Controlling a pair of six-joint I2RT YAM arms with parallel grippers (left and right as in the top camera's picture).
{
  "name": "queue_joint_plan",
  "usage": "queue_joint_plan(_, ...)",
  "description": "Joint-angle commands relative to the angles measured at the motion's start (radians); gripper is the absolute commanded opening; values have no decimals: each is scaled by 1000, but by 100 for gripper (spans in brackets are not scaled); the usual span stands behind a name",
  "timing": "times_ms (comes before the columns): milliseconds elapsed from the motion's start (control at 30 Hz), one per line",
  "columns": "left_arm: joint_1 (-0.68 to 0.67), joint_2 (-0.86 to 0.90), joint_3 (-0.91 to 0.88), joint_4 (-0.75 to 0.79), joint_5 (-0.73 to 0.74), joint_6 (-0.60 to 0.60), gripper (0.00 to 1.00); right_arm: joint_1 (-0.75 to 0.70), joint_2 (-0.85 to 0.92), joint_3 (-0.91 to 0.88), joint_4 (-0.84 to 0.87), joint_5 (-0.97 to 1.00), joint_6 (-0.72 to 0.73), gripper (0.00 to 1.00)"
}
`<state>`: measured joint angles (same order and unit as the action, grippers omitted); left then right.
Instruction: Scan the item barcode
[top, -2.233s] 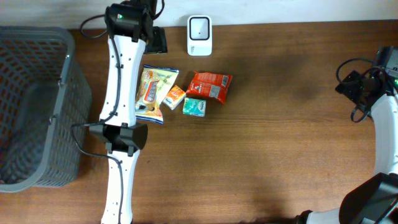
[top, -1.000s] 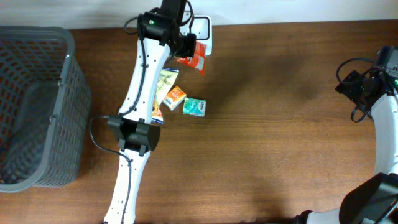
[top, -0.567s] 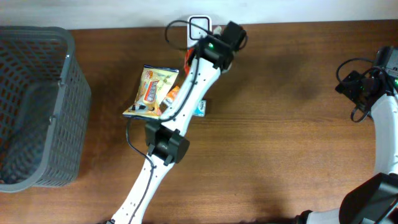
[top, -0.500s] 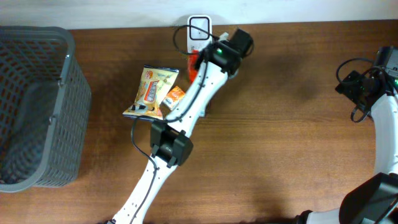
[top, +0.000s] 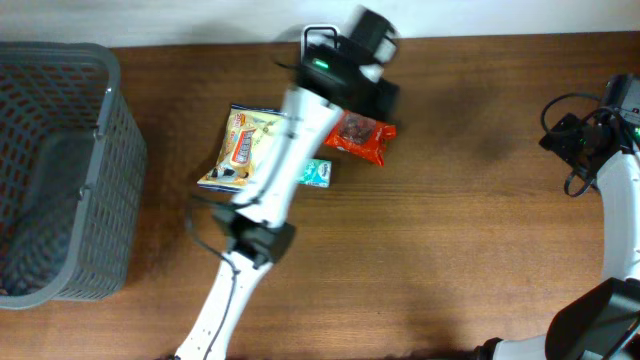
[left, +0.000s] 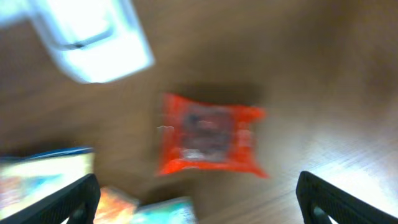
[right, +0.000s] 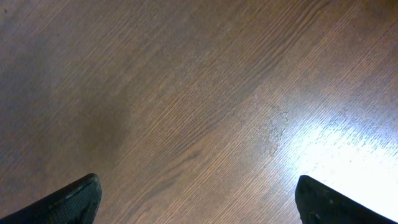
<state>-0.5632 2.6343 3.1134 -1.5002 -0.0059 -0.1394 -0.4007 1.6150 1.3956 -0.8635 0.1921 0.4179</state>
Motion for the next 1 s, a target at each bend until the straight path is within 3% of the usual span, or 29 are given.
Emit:
queue_joint_plan(0,132,-88,25,-87,-54,-21,99,-5,-8,9,-1,2,-2,98)
queue_joint_plan(300,180,-88,18,-140,-55,-21,99,-5,-8,9,63,-32,38,98)
queue_joint_plan(333,180,-88,18,-140,-55,-21,99,-5,-8,9,60,-162,85,98)
queue_joint_plan(367,180,-88,18,-140,-55,-21,99,-5,-7,9,13,-422,89,98)
queue_joint_plan(433,180,-88,18,-140,-55,-21,99,3,-4,9,11,-620,87,99)
queue_joint_plan(467,180,-88,18,-140,-55,-21,99,51,-2,9,63,-698,-46,99)
queue_joint_plan(500,180,-88,18,-140,-55,-21,99,128,2,9,94,-663,-164,99)
queue_joint_plan(533,180,-88,18,-140,-55,-21,99,216,14,9,105,-564,-182,98)
queue_joint_plan(633,180,-88,18,-140,-55,-21,99,368,26,9,191,-513,-182,98)
queue_joint_plan(700,180,-88,18,-140,-55,-21,99,472,85,6,293,-475,-365,98)
queue_joint_plan(833,180,-88,18,-140,-55,-21,99,614,347,6,500,-472,-371,99)
queue_joint_plan(967,180,-88,18,-140,-55,-21,99,670,491,6,576,-468,-580,96)
